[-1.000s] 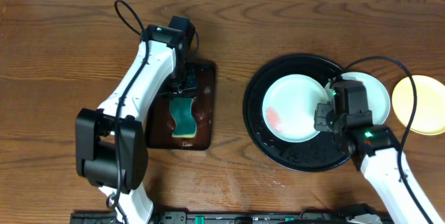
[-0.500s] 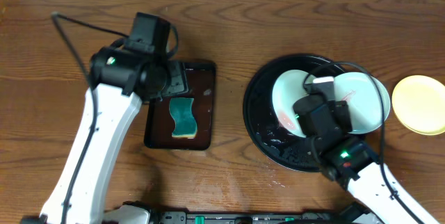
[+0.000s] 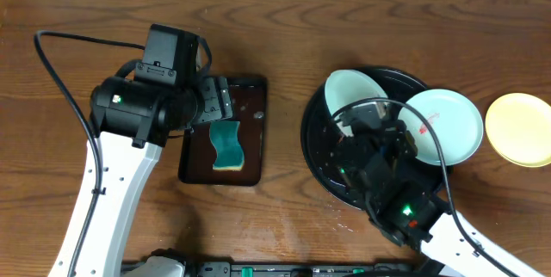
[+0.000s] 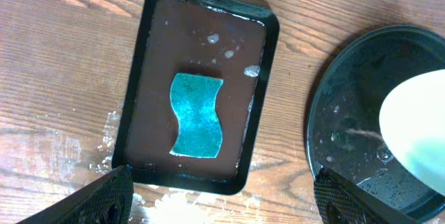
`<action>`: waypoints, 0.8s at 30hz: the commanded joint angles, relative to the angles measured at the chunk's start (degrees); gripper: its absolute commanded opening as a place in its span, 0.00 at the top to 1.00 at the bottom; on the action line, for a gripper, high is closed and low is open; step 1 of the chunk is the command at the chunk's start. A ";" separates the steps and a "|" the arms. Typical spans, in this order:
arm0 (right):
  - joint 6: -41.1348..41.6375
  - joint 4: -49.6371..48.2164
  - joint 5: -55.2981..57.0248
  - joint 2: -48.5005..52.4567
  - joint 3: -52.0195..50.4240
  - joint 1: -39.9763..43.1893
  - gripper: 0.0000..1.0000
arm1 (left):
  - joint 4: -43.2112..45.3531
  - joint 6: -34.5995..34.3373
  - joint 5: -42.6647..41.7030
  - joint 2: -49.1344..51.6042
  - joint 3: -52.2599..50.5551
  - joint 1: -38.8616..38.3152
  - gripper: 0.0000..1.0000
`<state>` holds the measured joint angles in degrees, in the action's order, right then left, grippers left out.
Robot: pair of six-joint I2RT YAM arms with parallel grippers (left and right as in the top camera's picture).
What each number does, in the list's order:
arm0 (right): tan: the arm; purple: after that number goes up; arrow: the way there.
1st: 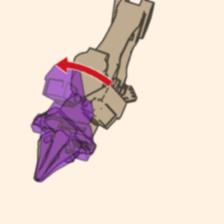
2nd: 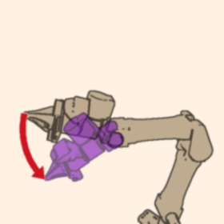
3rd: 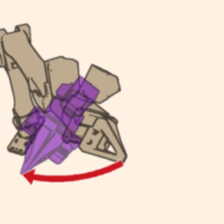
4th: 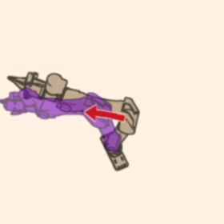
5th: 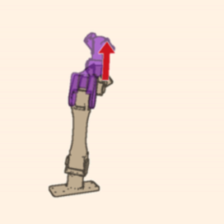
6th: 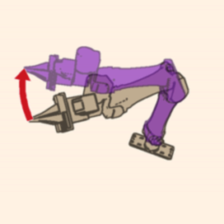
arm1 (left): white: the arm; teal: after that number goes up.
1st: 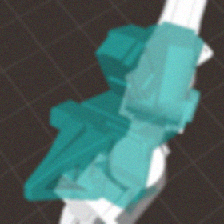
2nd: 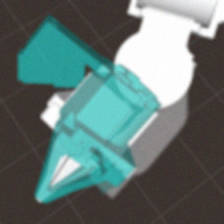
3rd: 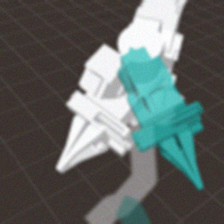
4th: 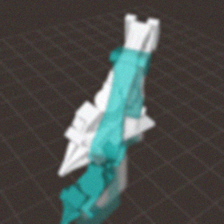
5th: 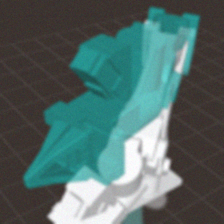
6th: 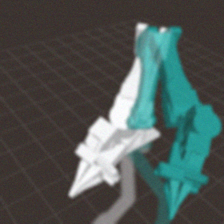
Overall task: Clean dirty plates on tray and stack at the side
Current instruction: 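Grip the pale green plate rim with the right gripper and tilt it up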
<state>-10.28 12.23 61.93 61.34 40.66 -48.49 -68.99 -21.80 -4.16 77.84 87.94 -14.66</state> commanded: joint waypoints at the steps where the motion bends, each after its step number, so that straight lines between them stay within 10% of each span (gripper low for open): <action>1: -12.61 -3.93 7.52 -0.70 0.70 -3.10 0.99 | -0.15 0.57 0.09 -0.04 0.35 0.35 0.16; 24: -15.54 -5.62 8.72 -0.70 0.70 -8.13 0.99 | -0.15 0.57 0.11 -0.04 0.35 0.35 0.16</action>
<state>-25.67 6.79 69.08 61.32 40.69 -55.94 -68.99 -21.80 -4.19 77.84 87.94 -14.66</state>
